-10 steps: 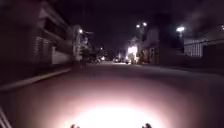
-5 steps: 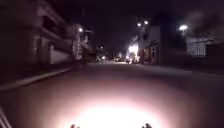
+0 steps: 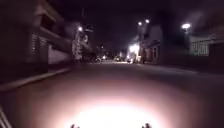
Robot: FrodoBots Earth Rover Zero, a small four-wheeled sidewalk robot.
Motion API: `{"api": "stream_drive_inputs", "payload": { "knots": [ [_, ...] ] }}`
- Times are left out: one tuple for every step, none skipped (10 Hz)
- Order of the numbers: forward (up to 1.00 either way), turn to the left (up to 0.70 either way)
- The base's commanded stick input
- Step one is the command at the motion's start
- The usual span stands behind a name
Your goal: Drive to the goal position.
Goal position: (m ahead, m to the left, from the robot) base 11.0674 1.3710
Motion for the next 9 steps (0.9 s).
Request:
{"api": "stream_drive_inputs", "payload": {
  "knots": [
    [0.70,0.00],
    [0.70,0.00],
    [0.70,0.00],
    [0.70,0.00],
    [0.70,0.00],
    [0.70,0.00],
    [0.70,0.00],
    [0.70,0.00],
    [0.70,0.00]
  ]
}}
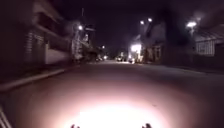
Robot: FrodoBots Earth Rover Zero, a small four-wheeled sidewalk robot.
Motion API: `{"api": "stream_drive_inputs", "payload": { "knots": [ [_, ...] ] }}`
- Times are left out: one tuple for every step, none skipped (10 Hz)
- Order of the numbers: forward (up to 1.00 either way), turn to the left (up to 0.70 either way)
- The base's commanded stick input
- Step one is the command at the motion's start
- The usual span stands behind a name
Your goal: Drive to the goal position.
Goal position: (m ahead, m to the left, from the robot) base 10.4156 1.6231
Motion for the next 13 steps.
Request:
{"api": "stream_drive_inputs", "payload": {
  "knots": [
    [0.70,0.00],
    [0.70,0.00],
    [0.70,0.00],
    [0.70,0.00],
    [0.70,0.00],
    [0.70,0.00],
    [0.70,0.00],
    [0.70,0.00],
    [0.70,0.00],
    [0.70,0.00],
    [0.70,0.00],
    [0.70,0.00],
    [0.70,0.00]
  ]
}}
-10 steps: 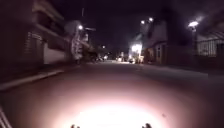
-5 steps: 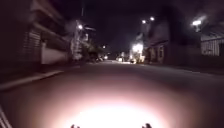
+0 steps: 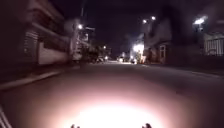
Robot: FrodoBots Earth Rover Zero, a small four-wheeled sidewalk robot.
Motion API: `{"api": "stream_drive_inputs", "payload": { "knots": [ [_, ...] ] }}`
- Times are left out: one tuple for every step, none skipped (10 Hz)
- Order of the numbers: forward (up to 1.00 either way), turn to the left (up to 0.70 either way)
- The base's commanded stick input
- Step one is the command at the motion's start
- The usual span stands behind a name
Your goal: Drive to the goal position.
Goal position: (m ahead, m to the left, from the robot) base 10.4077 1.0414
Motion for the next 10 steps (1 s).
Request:
{"api": "stream_drive_inputs", "payload": {
  "knots": [
    [0.70,0.00],
    [0.70,0.00],
    [0.70,0.00],
    [0.70,0.00],
    [0.70,0.00],
    [0.70,0.00],
    [0.70,0.00],
    [0.70,0.00],
    [0.70,0.00],
    [0.70,0.00]
  ]
}}
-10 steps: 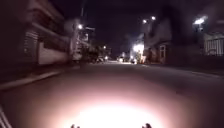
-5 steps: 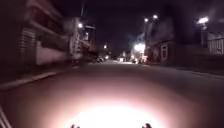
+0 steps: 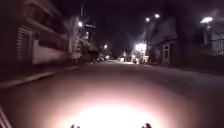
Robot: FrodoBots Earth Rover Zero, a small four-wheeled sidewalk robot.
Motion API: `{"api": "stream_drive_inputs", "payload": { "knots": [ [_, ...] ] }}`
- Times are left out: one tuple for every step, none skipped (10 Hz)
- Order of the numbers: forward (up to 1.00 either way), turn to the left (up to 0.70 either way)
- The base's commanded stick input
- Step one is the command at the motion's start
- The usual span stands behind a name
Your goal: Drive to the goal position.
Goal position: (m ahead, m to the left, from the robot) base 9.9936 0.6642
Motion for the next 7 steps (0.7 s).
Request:
{"api": "stream_drive_inputs", "payload": {
  "knots": [
    [0.70,0.00],
    [0.70,0.00],
    [0.70,0.00],
    [0.70,0.00],
    [0.70,0.00],
    [0.70,0.00],
    [0.70,0.00]
  ]
}}
